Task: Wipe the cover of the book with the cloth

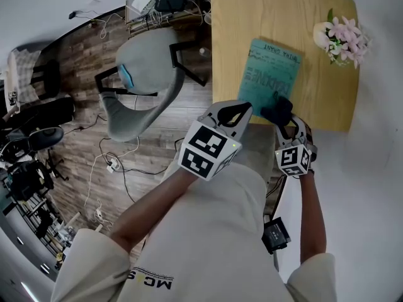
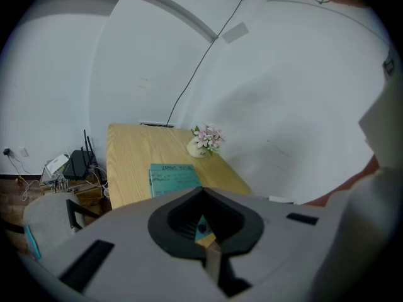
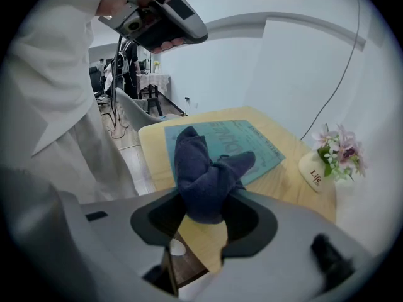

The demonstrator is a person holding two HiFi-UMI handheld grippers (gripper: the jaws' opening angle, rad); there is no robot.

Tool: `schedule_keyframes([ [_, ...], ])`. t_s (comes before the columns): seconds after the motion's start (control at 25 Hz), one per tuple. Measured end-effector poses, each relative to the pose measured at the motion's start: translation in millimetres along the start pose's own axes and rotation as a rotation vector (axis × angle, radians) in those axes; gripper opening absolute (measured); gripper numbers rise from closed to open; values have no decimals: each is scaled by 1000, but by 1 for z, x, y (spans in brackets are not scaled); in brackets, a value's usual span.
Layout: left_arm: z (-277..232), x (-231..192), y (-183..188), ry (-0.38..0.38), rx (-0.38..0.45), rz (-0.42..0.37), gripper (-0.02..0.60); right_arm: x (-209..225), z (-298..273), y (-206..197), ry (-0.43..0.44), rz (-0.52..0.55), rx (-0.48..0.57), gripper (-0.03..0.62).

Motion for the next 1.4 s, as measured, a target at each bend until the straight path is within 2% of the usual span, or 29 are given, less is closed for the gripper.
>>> schedule_keyframes([
  [0.32,6,-2,-5,8,5,11,11,-18,13,-6,57,-63,-30,175],
  [0.6,10,-7,-2,22,22,18,11,-14,20,12,69,-59,-11,175],
  [0.88,13,-8,0,35,34,19,11,22,9,39,46,-85,42,175],
  [1.4,20,-24,1,99,57,55,11,113,-37,90,-60,-48,118,175],
])
Point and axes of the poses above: the fingertips, and each gripper's own axes: z backward along the fingers, x to its right, y out of its top, the point moved 2 cm from there along z, backward along the fingers, and after that the axes turned 10 degrees about x, right-handed, at the moved point
